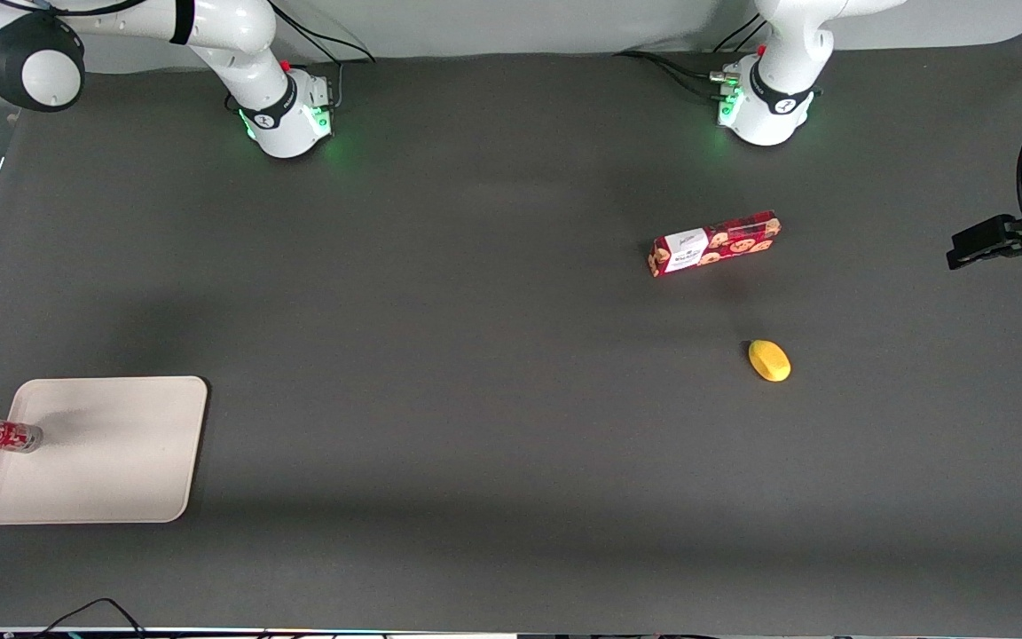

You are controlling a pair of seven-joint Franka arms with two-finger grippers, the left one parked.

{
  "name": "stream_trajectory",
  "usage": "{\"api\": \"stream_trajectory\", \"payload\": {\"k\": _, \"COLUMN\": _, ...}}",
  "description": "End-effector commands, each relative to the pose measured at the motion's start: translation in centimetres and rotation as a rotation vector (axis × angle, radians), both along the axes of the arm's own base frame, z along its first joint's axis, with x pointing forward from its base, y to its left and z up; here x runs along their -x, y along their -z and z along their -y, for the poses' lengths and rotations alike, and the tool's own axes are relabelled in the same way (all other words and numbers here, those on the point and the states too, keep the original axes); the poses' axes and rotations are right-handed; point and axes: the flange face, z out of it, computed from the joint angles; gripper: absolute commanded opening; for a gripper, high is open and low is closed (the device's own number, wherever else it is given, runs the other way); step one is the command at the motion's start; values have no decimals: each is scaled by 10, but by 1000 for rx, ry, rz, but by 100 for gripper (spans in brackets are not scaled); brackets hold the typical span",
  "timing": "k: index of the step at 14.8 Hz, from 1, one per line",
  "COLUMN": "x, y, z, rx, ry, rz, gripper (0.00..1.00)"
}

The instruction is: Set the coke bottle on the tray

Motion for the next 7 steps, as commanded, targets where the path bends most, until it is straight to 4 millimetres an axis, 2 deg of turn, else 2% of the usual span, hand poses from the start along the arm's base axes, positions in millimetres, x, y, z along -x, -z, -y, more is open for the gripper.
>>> {"api": "stream_trajectory", "payload": {"k": 1, "x": -3, "y": -78, "z": -79, "rx": -13, "ry": 70, "rz": 41, "gripper": 100}}
{"api": "stream_trajectory", "payload": {"k": 3, "x": 0, "y": -110, "z": -131, "rx": 23, "ry": 117, "rz": 22, "gripper": 100}}
{"api": "stream_trajectory", "payload": {"k": 6, "x": 12, "y": -152, "z": -217, "rx": -31, "ry": 251, "rz": -54, "gripper": 100}}
{"api": "stream_trajectory", "payload": {"k": 7, "x": 19, "y": -167, "z": -237, "rx": -50, "ry": 297, "rz": -73, "gripper": 100}}
